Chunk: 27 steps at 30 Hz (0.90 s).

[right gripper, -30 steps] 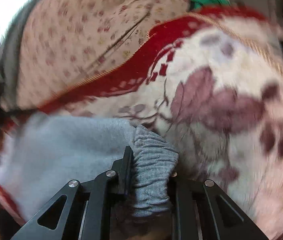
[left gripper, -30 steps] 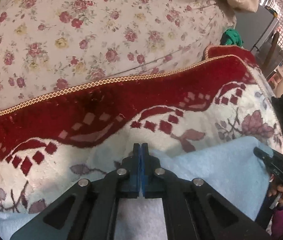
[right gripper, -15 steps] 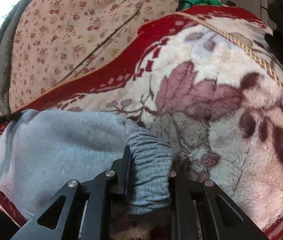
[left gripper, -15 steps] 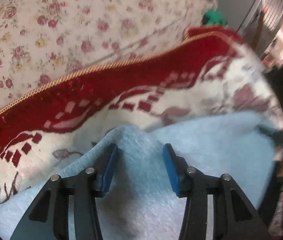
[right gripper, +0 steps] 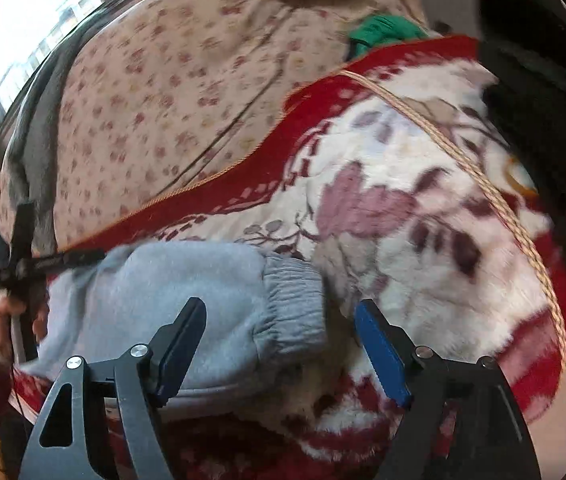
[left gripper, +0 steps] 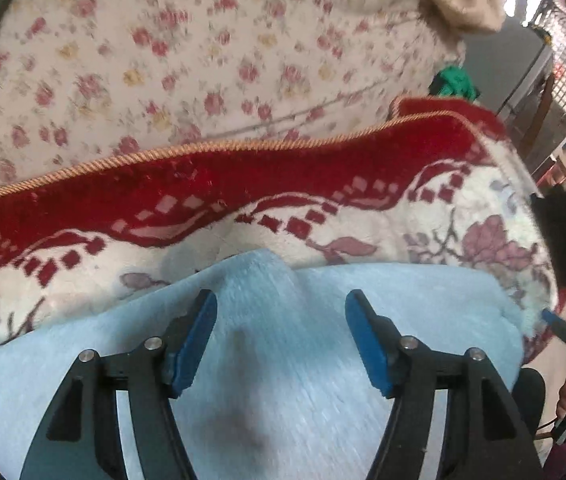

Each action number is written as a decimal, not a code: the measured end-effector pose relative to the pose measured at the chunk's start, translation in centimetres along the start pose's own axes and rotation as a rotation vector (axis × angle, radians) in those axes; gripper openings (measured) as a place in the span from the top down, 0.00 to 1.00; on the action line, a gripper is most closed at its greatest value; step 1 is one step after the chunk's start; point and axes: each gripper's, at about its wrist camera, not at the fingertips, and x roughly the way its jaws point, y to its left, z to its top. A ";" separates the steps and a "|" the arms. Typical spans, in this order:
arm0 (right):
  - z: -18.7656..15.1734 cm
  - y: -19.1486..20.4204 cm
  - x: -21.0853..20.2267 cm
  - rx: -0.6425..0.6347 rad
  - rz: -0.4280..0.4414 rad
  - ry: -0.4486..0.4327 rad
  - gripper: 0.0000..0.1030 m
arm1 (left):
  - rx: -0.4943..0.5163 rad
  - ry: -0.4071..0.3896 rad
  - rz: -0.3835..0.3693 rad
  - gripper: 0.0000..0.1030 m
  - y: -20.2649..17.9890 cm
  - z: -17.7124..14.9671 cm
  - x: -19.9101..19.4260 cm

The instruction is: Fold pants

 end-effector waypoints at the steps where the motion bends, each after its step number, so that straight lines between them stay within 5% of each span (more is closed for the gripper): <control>1: -0.4 -0.1 0.1 0.010 0.010 0.049 0.20 | 0.009 -0.016 0.006 0.34 -0.3 -0.3 -1.1; 6: -4.1 1.4 0.3 -0.060 0.040 0.152 0.22 | 0.015 -0.083 -0.009 0.27 -0.8 -2.2 -5.6; 8: -5.9 2.6 1.4 -0.113 0.026 0.198 0.40 | -0.014 -0.089 -0.028 0.26 -0.3 -3.2 -6.8; 11: -7.3 4.2 3.5 -0.157 0.045 0.244 0.52 | -0.041 -0.076 -0.034 0.26 0.2 -4.3 -7.7; 17: -7.6 1.9 6.8 0.068 0.132 0.244 0.50 | -0.066 -0.102 -0.026 0.26 0.9 -6.8 -10.0; 23: -7.1 1.6 8.1 0.158 0.194 0.158 0.51 | -0.151 -0.096 -0.038 0.26 2.8 -7.8 -10.5; 24: -6.9 1.5 8.3 0.181 0.223 0.137 0.56 | -0.173 -0.098 -0.049 0.26 3.2 -8.0 -10.6; 25: -6.8 1.2 8.4 0.206 0.267 0.121 0.76 | -0.189 -0.101 -0.055 0.26 3.4 -8.0 -10.7; 27: -6.6 0.4 8.3 0.267 0.318 0.111 0.87 | -0.220 -0.113 -0.056 0.26 4.0 -8.5 -11.1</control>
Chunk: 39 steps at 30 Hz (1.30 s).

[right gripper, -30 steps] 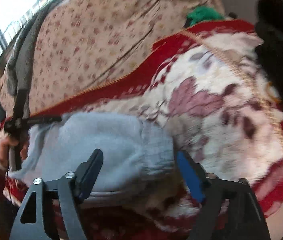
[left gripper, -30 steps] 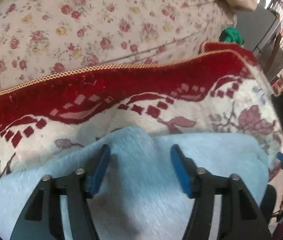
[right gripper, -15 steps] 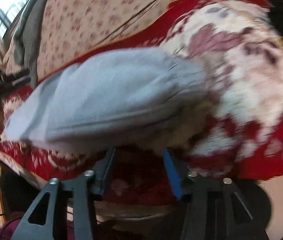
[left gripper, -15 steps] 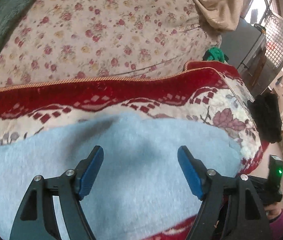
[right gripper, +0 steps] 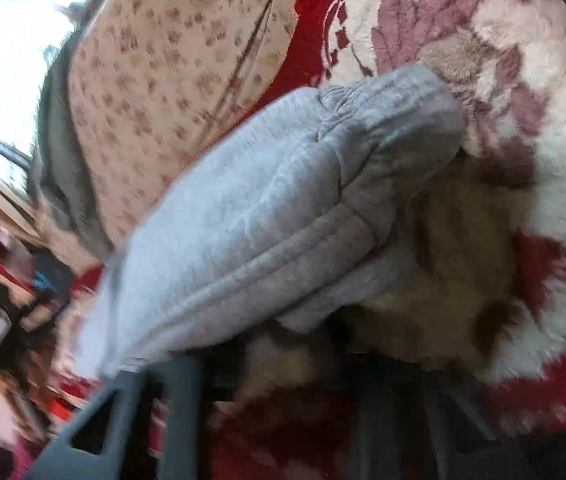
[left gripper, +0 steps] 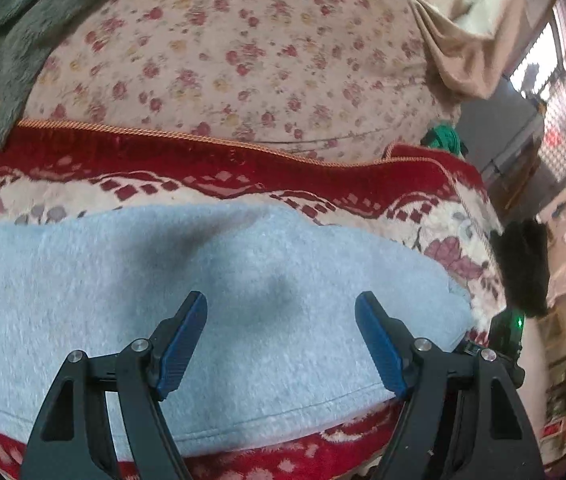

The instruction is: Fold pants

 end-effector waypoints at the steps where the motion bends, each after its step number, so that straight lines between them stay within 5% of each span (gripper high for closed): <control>1: 0.1 0.1 -0.5 -0.009 0.006 -0.008 0.90 | -0.012 -0.004 0.003 0.26 0.5 -0.2 -0.2; 7: -0.2 1.7 -4.8 -0.117 -0.008 -0.044 0.91 | -0.084 0.001 0.035 0.26 4.1 -1.7 -1.5; 13: -1.3 1.2 -1.8 -0.151 -0.197 0.055 0.90 | -0.165 -0.061 0.062 0.26 8.1 -3.2 -4.5; 16: -1.0 2.0 -2.4 -0.135 -0.252 0.053 0.73 | -0.211 -0.096 0.084 0.26 10.5 -3.9 -6.5; 19: -1.0 3.7 -4.5 -0.180 -0.323 0.044 0.42 | -0.265 -0.125 0.124 0.21 13.1 -4.7 -8.3; 22: -1.5 6.4 -6.2 -0.276 -0.323 0.022 0.36 | -0.327 -0.158 0.159 0.19 15.9 -5.6 -10.3; 28: -3.8 16.3 -1.8 -0.531 -0.134 0.092 0.24 | -0.396 -0.209 0.297 0.17 20.7 -7.6 -13.5; 39: -12.2 31.8 16.3 -0.900 0.065 0.343 0.22 | -0.536 -0.230 0.342 0.16 26.5 -10.8 -16.4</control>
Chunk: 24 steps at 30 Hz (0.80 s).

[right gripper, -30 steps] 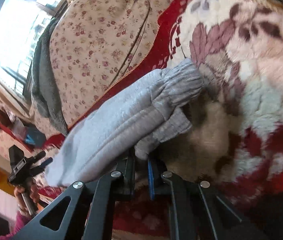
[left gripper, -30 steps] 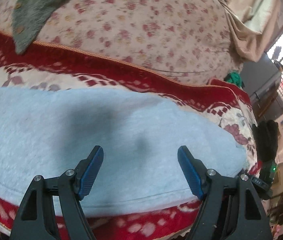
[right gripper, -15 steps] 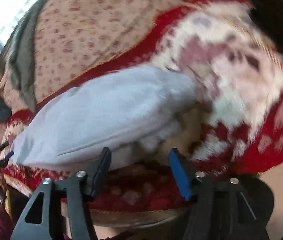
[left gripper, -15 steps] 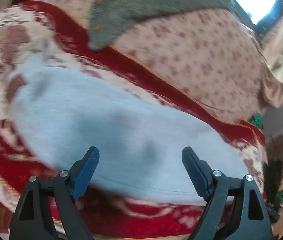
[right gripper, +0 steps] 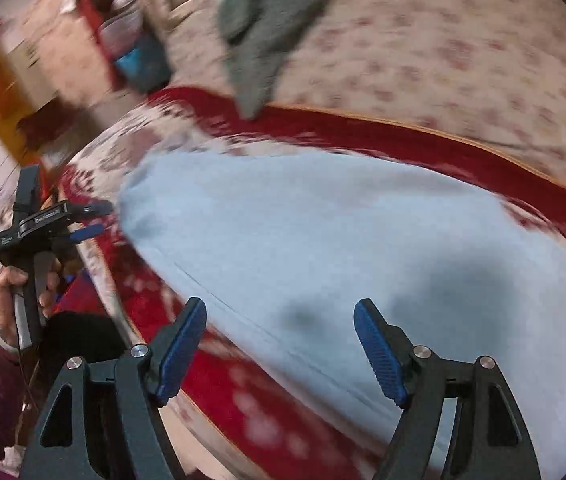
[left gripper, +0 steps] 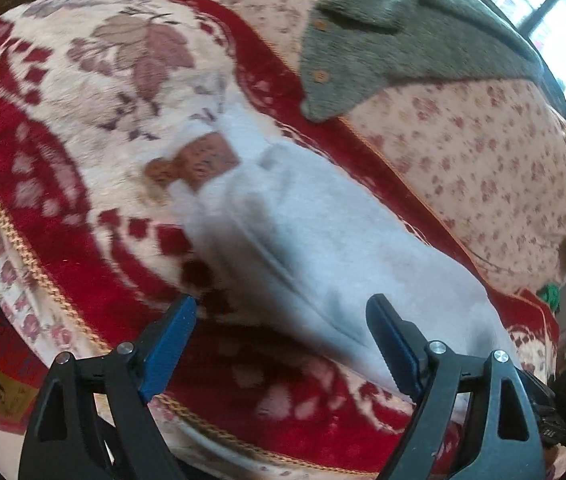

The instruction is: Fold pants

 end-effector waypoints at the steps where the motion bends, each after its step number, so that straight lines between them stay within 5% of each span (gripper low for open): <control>1: 1.0 1.0 1.5 -0.028 0.021 0.012 0.22 | -0.017 0.000 0.002 0.16 0.5 0.2 0.1; 14: 11.1 8.4 13.4 -0.120 0.094 0.066 0.21 | -0.055 0.048 0.012 0.16 2.3 2.1 4.0; 24: 16.7 12.4 21.8 -0.384 0.055 0.140 0.19 | -0.045 0.082 0.037 0.16 3.0 3.5 6.5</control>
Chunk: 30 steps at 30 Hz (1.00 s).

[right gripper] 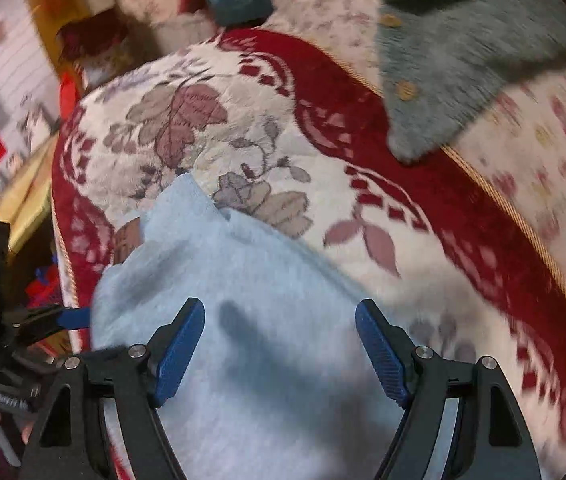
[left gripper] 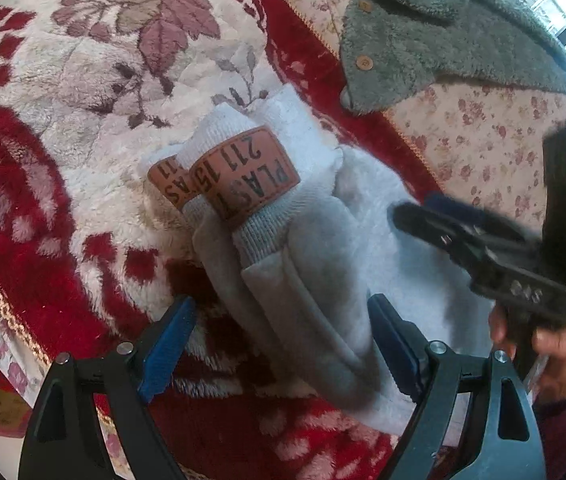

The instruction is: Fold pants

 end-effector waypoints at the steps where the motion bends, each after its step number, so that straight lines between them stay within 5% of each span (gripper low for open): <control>1: 0.6 0.3 0.9 -0.033 -0.017 0.016 0.19 | 0.004 0.008 0.011 0.16 0.0 0.0 0.4; 10: 3.0 -1.0 6.7 -0.018 0.154 0.123 0.18 | 0.055 0.023 0.048 0.10 -0.7 0.0 2.1; 12: 2.7 -0.9 6.7 -0.044 0.187 0.102 0.25 | 0.057 0.014 0.040 0.11 -0.7 0.1 2.3; 15: 2.6 -0.5 6.1 -0.066 0.192 0.088 0.47 | 0.051 -0.033 -0.008 0.59 -0.7 0.7 1.9; 18: 2.8 -0.3 5.2 -0.083 0.191 0.093 0.66 | 0.055 -0.057 -0.049 0.71 -1.0 0.9 1.6; 30: 3.1 -1.3 -5.9 -0.083 0.181 -0.088 0.73 | 0.321 -0.294 -0.072 0.76 -9.8 -0.4 -6.6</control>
